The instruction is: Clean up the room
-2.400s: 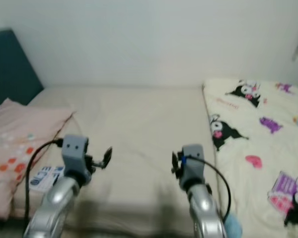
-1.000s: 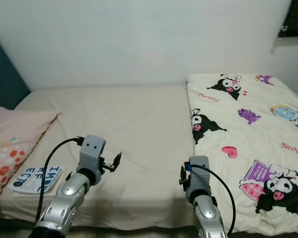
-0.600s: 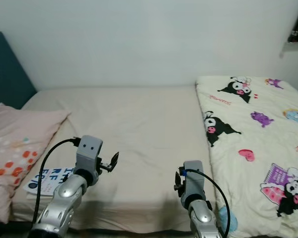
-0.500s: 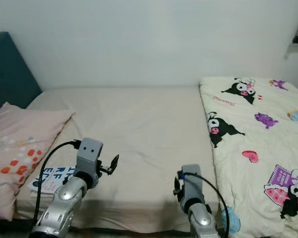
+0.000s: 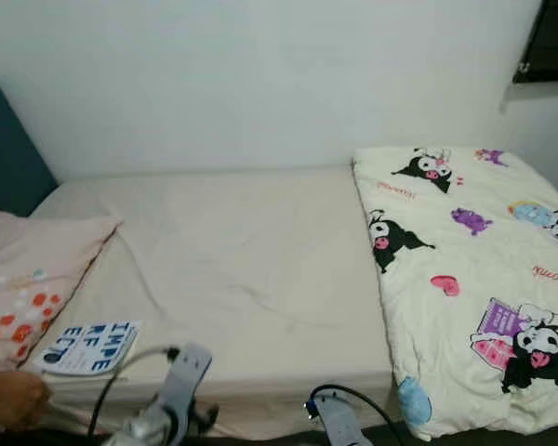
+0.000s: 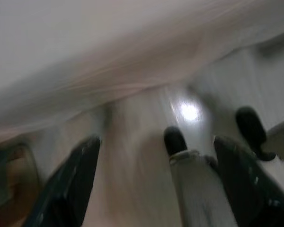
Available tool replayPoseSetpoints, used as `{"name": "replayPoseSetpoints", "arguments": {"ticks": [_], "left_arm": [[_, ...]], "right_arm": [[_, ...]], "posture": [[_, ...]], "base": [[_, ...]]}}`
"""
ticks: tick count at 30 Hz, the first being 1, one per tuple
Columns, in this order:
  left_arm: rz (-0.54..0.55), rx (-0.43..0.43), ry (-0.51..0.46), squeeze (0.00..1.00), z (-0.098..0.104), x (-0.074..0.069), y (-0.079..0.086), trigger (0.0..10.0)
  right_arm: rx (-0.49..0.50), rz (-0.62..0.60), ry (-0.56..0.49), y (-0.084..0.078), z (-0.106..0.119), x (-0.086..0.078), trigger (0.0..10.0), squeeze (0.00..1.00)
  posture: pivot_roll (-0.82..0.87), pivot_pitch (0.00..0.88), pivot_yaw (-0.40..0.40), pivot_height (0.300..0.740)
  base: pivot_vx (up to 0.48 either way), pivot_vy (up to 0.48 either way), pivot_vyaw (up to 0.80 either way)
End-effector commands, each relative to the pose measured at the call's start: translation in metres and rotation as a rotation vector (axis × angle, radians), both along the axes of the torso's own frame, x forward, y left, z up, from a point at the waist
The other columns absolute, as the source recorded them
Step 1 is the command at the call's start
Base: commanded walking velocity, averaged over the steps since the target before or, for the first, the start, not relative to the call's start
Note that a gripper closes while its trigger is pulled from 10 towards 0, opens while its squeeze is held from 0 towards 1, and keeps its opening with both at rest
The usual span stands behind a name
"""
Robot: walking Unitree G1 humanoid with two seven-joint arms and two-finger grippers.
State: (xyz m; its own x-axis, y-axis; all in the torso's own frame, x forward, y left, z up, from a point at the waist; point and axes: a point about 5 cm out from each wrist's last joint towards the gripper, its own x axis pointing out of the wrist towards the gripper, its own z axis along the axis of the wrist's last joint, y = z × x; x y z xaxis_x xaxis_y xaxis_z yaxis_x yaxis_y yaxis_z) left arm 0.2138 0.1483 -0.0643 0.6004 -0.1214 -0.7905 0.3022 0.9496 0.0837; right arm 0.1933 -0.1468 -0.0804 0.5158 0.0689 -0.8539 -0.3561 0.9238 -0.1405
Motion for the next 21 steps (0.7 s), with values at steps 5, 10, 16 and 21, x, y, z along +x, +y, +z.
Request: {"name": "replayPoseSetpoints", "arguments": {"ticks": [5, 10, 16, 21], "left_arm": [[-0.046, 0.012, 0.024, 0.00, -0.004, -0.005, -0.004, 10.0], [-0.038, -0.016, -0.030, 0.00, -0.002, -0.001, -0.007, 10.0], [0.018, -0.041, -0.075, 0.00, 0.001, 0.004, -0.001, 10.0], [-0.013, -0.074, -0.087, 0.00, 0.004, 0.008, -0.003, 10.0]], "right_arm": [[-0.030, 0.053, 0.058, 0.000, -0.004, -0.004, 10.0, 0.00], [-0.066, 0.054, 0.013, -0.006, 0.001, 0.004, 10.0, 0.00], [-0.050, 0.005, -0.025, -0.006, 0.003, 0.010, 10.0, 0.00], [-0.042, -0.004, -0.022, 0.000, 0.003, 0.010, 10.0, 0.00]], "posture": [[0.00, 0.000, 0.032, 0.740], [-0.01, 0.000, 0.032, 0.740], [-0.01, 0.000, 0.024, 0.740], [0.01, 0.000, 0.021, 0.740]], "base": [[0.000, 0.000, 0.00], [0.000, 0.000, 0.00], [0.000, 0.000, 0.00], [0.000, -0.343, 0.00]]}}
